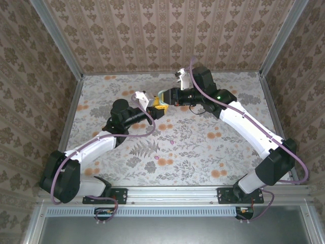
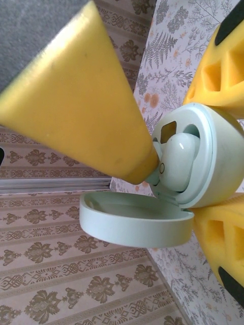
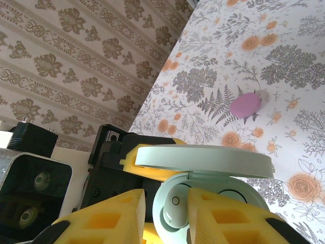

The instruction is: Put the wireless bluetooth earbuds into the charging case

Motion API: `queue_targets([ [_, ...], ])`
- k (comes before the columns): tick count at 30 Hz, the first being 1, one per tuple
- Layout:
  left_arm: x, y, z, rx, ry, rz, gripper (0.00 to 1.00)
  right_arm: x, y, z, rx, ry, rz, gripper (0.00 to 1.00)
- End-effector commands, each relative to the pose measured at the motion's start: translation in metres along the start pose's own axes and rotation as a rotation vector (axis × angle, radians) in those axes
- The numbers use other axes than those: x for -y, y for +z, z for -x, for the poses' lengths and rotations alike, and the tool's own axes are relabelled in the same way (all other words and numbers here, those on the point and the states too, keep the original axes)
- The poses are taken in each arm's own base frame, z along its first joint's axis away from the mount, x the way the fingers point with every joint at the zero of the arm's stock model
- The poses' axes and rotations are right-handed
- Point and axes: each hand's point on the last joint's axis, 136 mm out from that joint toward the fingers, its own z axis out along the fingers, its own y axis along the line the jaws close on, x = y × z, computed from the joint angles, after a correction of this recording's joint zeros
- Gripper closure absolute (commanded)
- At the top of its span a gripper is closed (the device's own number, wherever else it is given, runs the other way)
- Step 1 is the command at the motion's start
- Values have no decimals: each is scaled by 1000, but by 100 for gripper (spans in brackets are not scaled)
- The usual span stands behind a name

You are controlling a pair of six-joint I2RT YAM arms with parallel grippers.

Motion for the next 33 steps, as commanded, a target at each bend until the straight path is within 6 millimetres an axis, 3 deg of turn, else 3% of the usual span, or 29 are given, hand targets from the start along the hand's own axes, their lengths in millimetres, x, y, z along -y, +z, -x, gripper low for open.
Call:
queue_targets([
  [1, 9, -5, 29, 79, 51, -16, 69, -11, -16, 8, 49, -22, 14, 69],
  [7, 9, -5, 28, 76, 51, -19, 69, -15, -22, 8, 70, -45, 30, 72],
  [19, 12, -4, 27, 70, 39, -36, 69, -21, -5, -2, 2, 3, 115, 76],
  [27, 17, -2, 27, 69, 28, -72, 69, -13, 10, -21, -85, 47, 111, 76],
  [33, 17, -1, 26, 65, 28, -76, 69, -14, -12, -19, -9, 24, 76, 73],
])
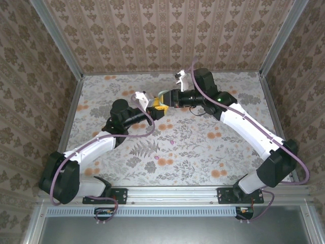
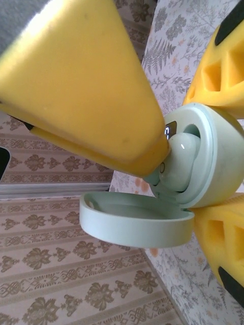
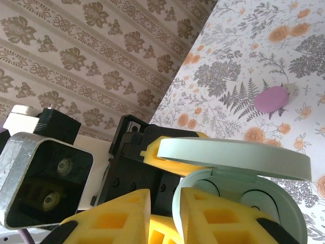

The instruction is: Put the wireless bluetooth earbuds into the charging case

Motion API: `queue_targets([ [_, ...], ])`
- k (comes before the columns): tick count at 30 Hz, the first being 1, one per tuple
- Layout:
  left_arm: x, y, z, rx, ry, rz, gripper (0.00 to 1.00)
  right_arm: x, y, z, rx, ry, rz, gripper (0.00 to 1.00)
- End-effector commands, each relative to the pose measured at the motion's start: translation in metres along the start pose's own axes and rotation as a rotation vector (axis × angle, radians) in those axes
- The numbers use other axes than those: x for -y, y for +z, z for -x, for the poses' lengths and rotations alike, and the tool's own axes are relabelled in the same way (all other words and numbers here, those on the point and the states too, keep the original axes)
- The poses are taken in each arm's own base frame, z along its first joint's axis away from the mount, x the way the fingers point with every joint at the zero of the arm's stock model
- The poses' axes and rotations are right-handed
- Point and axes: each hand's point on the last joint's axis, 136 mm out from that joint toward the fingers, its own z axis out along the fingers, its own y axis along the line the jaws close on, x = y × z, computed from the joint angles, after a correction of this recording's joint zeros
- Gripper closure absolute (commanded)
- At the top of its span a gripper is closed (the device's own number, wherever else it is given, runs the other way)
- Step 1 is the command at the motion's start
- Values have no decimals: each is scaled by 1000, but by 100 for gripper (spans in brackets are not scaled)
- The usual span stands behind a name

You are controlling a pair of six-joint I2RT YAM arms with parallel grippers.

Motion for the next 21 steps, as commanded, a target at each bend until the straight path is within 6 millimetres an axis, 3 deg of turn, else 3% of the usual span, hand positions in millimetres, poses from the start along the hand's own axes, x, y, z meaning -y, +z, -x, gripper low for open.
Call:
queue_targets([
  [1, 11, 1, 25, 70, 43, -51, 69, -3, -16, -6, 30, -2, -27, 73],
  [5, 12, 3, 24, 66, 56, -65, 69, -3, -41, -1, 107, -13, -72, 68],
  [15, 20, 10, 22, 70, 75, -123, 70, 38, -104, 12, 279, 158, -157, 50],
  [21, 28, 12, 23, 70, 71, -150, 70, 56, -123, 21, 323, 283, -112, 48],
])
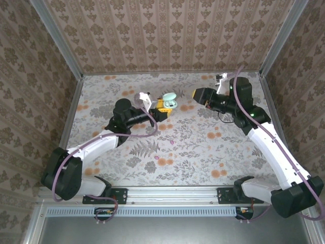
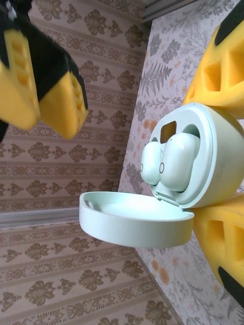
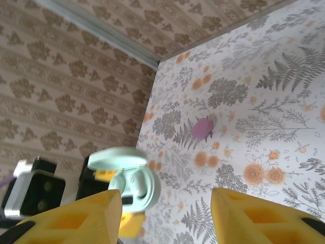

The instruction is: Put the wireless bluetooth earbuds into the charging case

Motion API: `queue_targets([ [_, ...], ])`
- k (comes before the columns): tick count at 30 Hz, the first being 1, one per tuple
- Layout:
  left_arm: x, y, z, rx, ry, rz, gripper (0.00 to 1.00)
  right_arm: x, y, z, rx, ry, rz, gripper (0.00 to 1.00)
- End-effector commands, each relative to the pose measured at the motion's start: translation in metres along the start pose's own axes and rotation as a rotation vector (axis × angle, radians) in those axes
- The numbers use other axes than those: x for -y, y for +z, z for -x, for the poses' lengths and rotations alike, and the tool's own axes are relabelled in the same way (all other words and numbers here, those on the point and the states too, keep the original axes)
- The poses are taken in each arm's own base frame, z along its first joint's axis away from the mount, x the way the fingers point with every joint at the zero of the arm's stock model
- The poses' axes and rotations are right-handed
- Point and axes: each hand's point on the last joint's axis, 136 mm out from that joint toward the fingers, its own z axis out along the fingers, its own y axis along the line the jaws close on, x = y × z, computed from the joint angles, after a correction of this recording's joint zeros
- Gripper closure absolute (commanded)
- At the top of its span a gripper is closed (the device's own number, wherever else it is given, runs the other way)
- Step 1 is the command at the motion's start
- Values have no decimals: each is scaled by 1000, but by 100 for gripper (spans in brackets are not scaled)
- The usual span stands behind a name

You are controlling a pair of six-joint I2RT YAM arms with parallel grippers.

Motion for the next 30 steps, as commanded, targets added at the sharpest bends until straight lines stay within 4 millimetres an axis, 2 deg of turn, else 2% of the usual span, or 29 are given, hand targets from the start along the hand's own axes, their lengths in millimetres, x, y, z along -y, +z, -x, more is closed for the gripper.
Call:
queue_targets([
  [1, 10, 4, 25, 58, 65, -49, 70, -7, -7, 4, 1, 72, 74, 47],
  [17, 14, 12, 15, 45, 60, -64, 69, -22, 11, 10, -58, 178, 209, 41],
  [30, 11, 19, 16, 43, 63, -75, 70, -40, 29, 8, -121, 154, 254, 40],
])
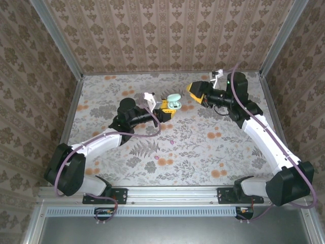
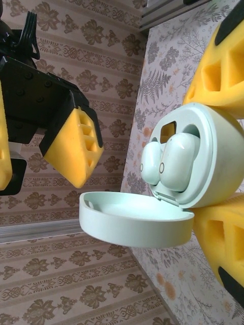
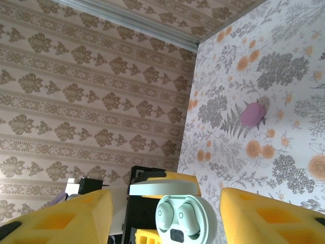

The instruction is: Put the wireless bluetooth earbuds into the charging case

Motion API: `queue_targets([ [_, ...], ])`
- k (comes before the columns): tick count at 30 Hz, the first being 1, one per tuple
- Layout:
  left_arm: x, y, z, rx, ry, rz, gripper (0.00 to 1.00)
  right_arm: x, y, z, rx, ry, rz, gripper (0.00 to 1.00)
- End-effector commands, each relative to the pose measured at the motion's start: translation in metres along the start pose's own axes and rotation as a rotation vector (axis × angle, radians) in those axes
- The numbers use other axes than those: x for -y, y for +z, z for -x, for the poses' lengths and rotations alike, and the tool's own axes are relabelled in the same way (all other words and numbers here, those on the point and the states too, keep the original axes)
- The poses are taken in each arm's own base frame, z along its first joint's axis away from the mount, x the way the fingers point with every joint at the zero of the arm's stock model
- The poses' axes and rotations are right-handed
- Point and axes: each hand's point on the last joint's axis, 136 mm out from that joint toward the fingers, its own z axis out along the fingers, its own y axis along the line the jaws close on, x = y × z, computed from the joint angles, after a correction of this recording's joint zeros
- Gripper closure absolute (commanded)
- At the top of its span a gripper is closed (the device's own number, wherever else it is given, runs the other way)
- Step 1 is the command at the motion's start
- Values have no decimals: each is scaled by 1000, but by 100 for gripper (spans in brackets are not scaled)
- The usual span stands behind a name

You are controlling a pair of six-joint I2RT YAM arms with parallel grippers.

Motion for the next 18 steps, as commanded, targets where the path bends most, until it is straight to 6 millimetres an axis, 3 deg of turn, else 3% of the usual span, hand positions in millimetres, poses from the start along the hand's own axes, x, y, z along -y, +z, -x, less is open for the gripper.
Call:
queue_targets([
  [1, 5, 5, 21, 48, 61, -37, 70, -25, 3, 2, -27, -31, 68, 40],
  [8, 4, 9, 26, 48, 65, -52, 69, -22, 22, -11, -99, -32, 67, 39],
  [15, 7, 11, 27, 51, 64, -65, 70, -21, 27, -4, -80, -20, 60, 39],
  [18, 8, 11, 28, 50, 65, -63, 70, -9, 36, -3, -94, 2, 38, 39],
])
